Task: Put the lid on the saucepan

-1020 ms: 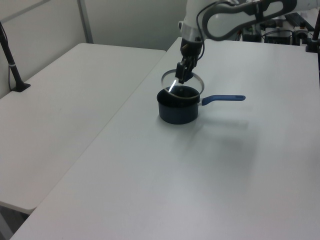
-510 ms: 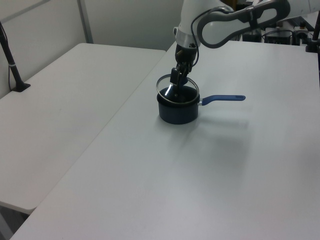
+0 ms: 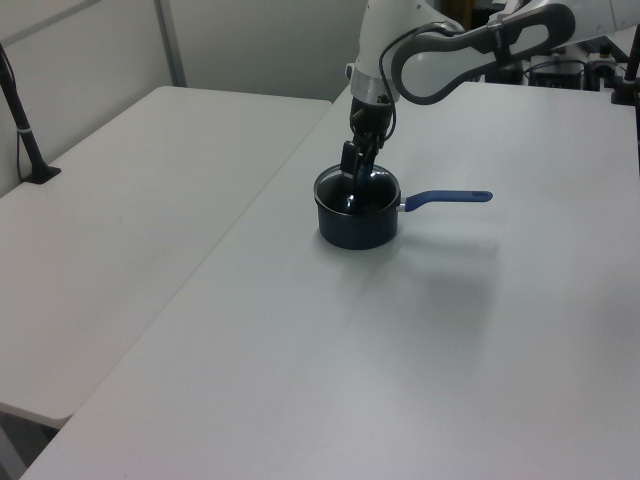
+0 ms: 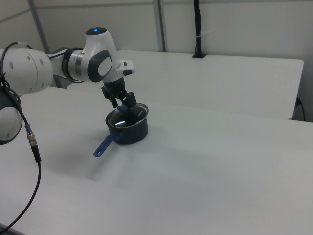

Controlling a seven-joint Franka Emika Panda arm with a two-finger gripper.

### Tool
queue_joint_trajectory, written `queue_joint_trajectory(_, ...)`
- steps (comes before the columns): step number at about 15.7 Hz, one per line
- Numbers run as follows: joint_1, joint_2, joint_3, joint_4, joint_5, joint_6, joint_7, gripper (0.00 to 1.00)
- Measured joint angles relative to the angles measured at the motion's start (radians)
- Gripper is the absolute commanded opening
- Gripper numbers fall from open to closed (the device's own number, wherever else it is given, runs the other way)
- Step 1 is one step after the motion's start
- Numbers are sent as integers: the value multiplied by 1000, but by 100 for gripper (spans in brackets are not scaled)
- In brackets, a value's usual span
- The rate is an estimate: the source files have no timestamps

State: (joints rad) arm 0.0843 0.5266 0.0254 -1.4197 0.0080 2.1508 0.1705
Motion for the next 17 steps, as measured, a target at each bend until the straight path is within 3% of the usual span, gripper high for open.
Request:
queue_joint_trajectory(6, 2, -50, 0, 6, 0, -98, 0, 100)
queue_joint_trajectory(12, 4, -245, 0, -22, -95, -374, 0, 100)
queue_joint_trajectory(17, 1, -407, -4, -115, -108, -464, 0, 100)
